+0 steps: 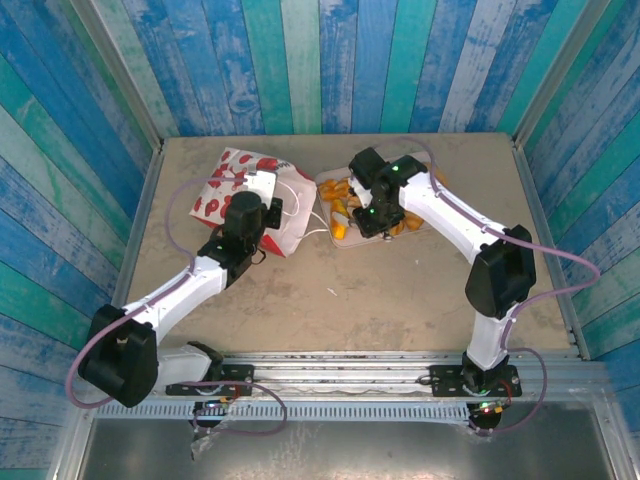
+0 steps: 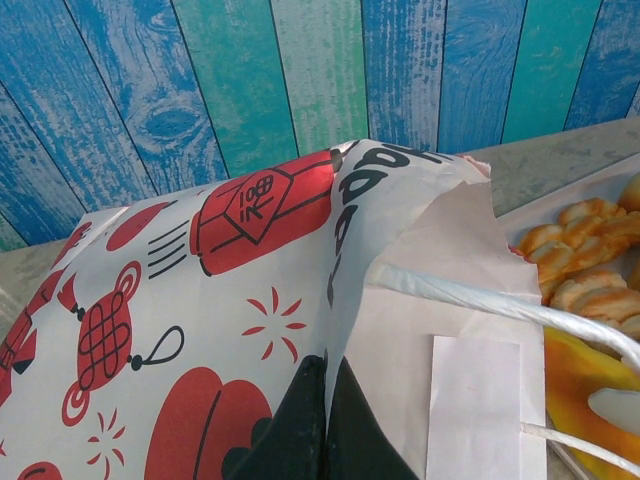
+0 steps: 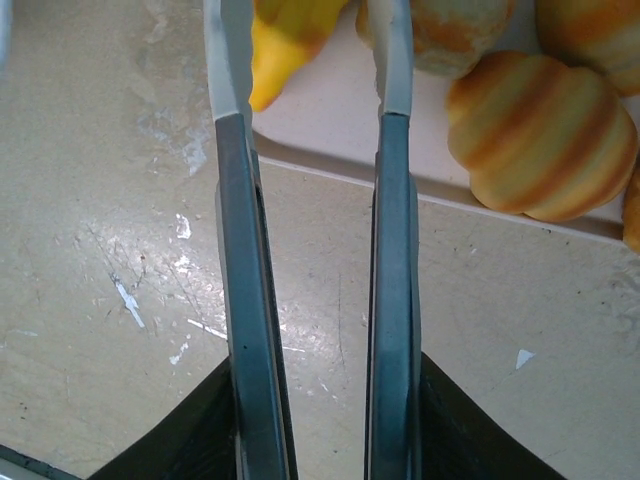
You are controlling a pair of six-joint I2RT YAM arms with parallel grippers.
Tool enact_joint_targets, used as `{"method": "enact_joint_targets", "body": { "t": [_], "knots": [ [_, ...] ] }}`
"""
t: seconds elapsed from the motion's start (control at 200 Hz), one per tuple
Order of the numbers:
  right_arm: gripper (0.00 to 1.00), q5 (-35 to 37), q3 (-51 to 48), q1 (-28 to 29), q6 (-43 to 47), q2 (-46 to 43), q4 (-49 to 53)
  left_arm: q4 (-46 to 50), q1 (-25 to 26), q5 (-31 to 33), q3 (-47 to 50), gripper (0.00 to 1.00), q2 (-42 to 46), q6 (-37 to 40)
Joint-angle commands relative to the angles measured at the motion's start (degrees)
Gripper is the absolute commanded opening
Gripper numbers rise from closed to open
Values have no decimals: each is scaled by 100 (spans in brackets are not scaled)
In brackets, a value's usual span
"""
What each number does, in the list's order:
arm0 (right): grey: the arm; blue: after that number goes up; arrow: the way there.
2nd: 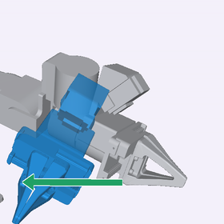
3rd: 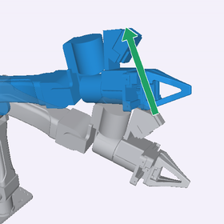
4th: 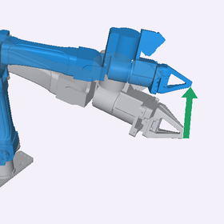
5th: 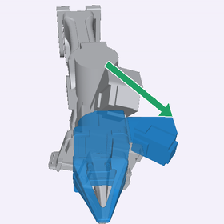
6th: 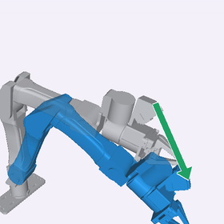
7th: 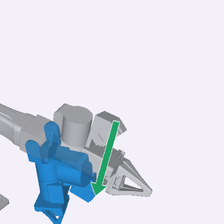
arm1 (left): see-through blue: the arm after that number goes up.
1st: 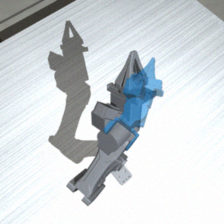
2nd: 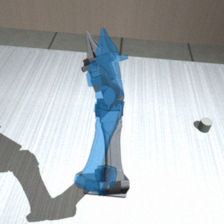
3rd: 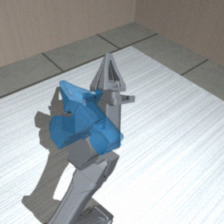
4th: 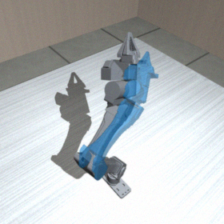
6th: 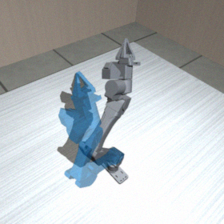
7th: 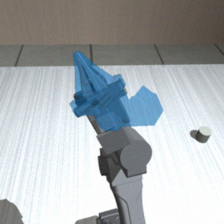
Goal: Take the fake bread out of the paper bag
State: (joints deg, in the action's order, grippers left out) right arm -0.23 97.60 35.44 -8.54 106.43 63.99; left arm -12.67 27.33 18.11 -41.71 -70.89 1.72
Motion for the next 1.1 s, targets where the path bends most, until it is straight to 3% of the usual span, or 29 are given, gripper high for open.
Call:
{"method": "enact_joint_targets", "body": {
  "t": [0.0, 0.541, 0.766, 1.097],
  "knots": [
    [42, -155, 171, -2, 58, -47, 66, -60, 9, 41, 69, 0, 260, 4],
    [41, -575, 228, -2, -24, -37, -70, -87, 9, 4, -18, 0, 165, -27],
    [42, -87, 146, -49, -496, -154, -83, -94, 9, -61, -55, 0, 120, -26],
    [45, -406, -210, -73, -990, -583, -388, -106, 9, -55, -31, 0, 133, -9]
  ]
}}
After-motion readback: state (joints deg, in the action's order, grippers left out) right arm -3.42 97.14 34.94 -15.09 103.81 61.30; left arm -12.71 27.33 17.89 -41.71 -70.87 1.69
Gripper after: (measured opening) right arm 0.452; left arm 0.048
